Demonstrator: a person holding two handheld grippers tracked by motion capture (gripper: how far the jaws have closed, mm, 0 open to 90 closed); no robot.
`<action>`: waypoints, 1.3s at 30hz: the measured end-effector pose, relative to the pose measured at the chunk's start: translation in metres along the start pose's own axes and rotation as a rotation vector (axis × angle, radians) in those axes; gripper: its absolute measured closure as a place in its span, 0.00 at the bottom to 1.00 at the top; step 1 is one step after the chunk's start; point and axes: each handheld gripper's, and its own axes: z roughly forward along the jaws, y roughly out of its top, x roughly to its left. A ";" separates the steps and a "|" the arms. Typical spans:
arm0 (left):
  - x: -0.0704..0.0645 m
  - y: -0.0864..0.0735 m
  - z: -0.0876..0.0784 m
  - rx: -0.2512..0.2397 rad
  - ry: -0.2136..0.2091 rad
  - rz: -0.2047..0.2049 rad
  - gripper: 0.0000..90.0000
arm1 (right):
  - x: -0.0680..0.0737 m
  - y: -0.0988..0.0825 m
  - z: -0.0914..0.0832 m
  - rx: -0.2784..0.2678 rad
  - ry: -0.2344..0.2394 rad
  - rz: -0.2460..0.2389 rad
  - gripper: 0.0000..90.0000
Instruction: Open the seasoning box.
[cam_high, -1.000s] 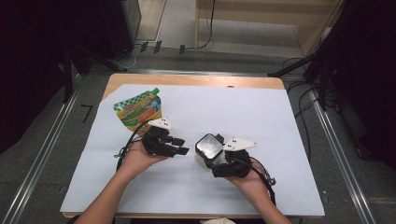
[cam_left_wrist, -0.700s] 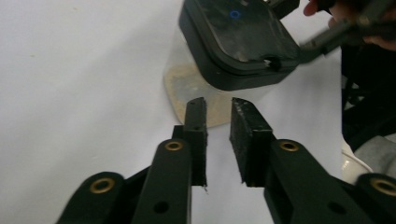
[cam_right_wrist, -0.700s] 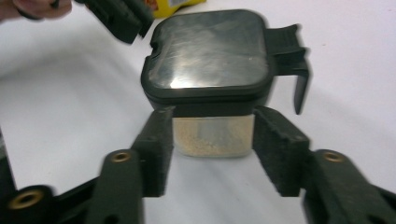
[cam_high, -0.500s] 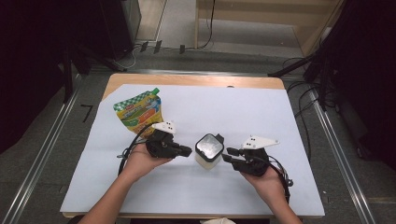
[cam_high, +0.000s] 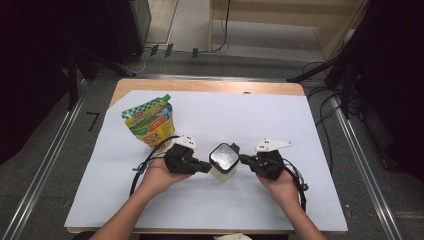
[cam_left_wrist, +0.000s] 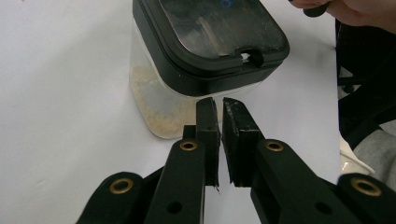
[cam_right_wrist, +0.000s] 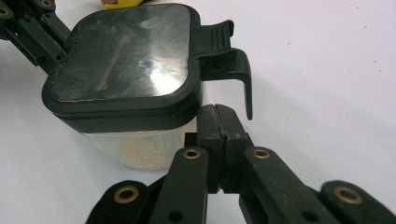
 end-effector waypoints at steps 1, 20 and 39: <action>0.000 0.000 0.000 -0.007 -0.003 0.000 0.95 | 0.000 0.000 0.000 0.000 -0.001 0.003 1.00; 0.007 -0.003 -0.009 -0.017 0.047 -0.030 0.96 | 0.011 0.000 0.006 0.029 0.025 -0.012 1.00; 0.020 -0.003 -0.014 -0.026 0.070 -0.077 1.00 | 0.022 -0.002 0.004 0.026 0.078 -0.004 1.00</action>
